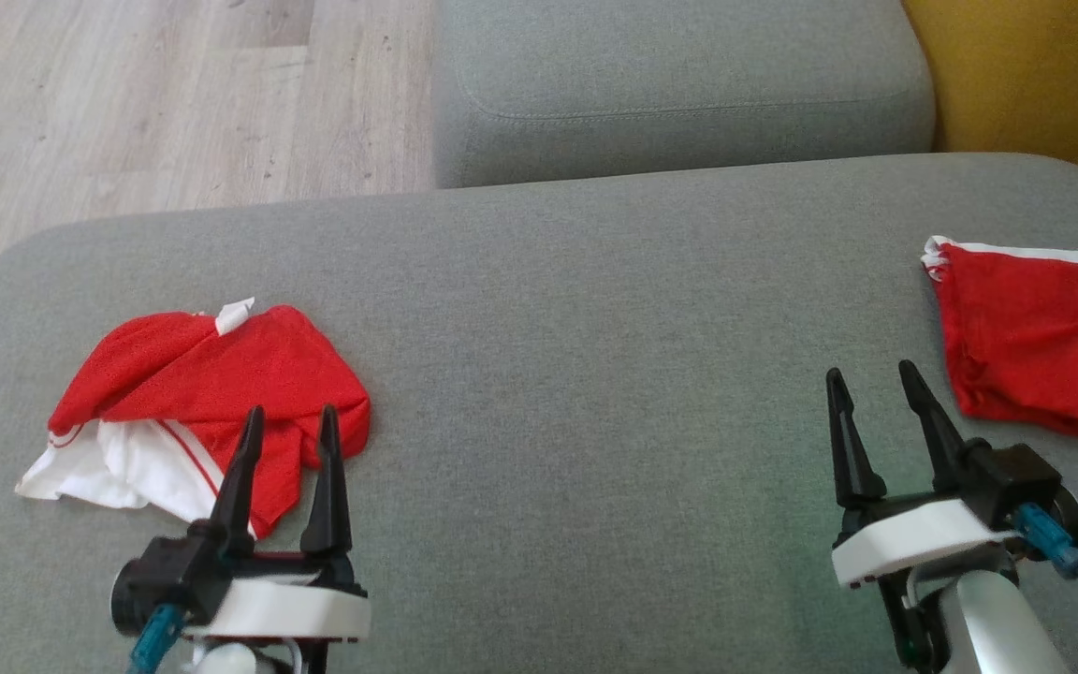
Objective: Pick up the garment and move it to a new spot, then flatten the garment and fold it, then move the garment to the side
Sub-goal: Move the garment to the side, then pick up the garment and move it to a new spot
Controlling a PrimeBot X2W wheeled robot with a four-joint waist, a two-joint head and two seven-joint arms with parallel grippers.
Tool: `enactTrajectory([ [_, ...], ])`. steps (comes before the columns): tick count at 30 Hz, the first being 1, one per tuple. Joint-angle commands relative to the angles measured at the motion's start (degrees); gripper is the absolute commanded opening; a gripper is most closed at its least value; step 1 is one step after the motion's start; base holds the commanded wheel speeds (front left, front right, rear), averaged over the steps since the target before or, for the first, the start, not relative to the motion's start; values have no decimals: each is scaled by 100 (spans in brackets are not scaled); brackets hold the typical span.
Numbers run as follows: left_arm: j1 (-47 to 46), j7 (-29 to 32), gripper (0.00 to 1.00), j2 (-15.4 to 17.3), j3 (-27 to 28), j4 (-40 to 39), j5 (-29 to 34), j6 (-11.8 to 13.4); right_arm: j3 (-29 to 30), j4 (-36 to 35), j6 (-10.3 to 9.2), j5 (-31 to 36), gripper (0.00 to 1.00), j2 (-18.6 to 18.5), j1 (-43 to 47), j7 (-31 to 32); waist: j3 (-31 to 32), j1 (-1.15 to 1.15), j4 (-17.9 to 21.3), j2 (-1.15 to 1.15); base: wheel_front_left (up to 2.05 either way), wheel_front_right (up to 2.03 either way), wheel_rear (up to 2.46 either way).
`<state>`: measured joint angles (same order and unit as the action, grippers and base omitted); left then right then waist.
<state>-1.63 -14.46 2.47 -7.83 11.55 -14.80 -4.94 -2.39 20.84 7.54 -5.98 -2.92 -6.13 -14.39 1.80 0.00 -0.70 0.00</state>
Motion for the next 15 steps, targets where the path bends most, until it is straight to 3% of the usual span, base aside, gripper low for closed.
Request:
enactTrajectory([
  [1, -121, -54, 100, 41, 174, -222, -25, 45, -155, -254, -5, 28, 100, 2, -166, -61, -4, 0, 12, 0, 0, 0, 0],
  [15, -154, -54, 100, 41, 170, -199, -33, 63, -116, -428, -5, 0, 100, 3, -76, -61, -34, 0, -16, 0, 0, 0, 0],
])
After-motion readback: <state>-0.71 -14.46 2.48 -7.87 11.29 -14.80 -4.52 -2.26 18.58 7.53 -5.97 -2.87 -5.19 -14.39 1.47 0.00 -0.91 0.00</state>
